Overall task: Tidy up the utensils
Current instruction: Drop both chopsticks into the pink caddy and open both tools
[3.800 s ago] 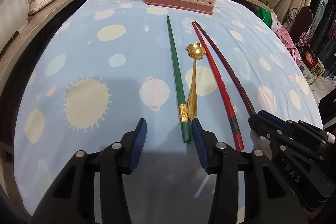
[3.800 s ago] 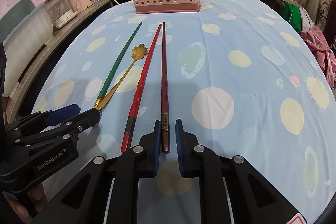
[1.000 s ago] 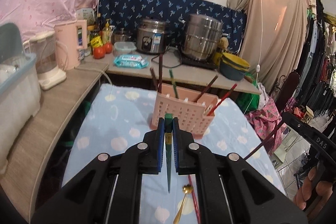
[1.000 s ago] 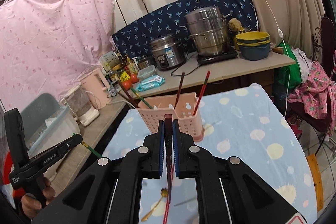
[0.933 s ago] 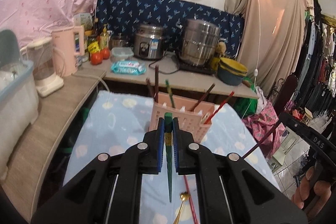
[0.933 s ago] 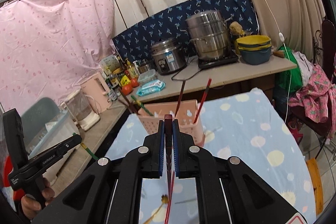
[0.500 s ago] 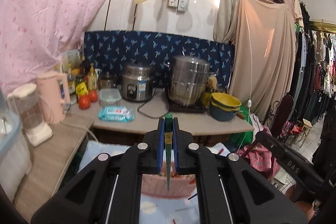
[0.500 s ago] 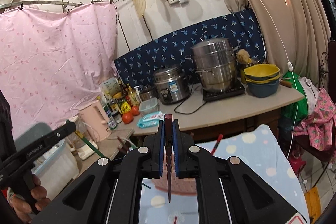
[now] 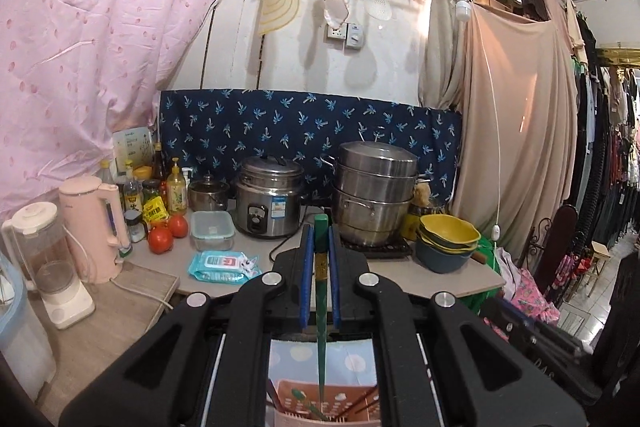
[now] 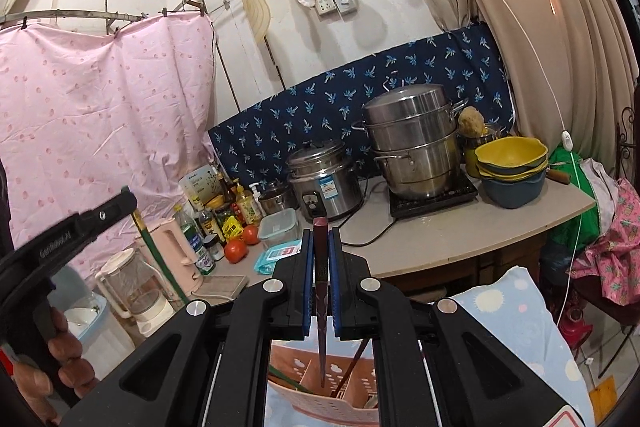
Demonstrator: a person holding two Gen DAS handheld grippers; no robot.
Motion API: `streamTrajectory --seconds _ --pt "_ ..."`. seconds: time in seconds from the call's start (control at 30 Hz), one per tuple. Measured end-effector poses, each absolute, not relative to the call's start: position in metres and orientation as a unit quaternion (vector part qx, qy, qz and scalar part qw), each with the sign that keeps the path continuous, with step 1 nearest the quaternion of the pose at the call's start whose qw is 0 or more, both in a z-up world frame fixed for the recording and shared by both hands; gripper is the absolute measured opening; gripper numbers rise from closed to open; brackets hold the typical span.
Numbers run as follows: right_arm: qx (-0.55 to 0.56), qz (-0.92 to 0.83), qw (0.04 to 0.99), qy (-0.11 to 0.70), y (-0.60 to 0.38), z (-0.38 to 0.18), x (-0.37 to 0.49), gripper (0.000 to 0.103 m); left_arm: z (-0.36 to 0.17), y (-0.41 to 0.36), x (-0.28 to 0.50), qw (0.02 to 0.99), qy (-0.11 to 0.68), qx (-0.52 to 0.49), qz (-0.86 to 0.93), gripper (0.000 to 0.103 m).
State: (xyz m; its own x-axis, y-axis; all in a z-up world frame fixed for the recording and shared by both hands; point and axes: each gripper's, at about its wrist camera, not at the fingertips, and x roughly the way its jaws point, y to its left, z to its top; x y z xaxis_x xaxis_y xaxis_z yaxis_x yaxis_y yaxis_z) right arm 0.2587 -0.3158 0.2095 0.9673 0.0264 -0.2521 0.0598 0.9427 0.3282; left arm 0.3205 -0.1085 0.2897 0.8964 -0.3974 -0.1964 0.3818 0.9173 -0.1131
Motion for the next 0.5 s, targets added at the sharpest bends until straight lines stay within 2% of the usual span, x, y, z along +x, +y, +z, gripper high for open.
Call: streamTrajectory --seconds 0.5 --pt "0.165 -0.01 0.97 0.178 -0.31 0.161 0.297 0.007 0.235 -0.104 0.357 0.971 0.156 -0.027 -0.18 0.007"
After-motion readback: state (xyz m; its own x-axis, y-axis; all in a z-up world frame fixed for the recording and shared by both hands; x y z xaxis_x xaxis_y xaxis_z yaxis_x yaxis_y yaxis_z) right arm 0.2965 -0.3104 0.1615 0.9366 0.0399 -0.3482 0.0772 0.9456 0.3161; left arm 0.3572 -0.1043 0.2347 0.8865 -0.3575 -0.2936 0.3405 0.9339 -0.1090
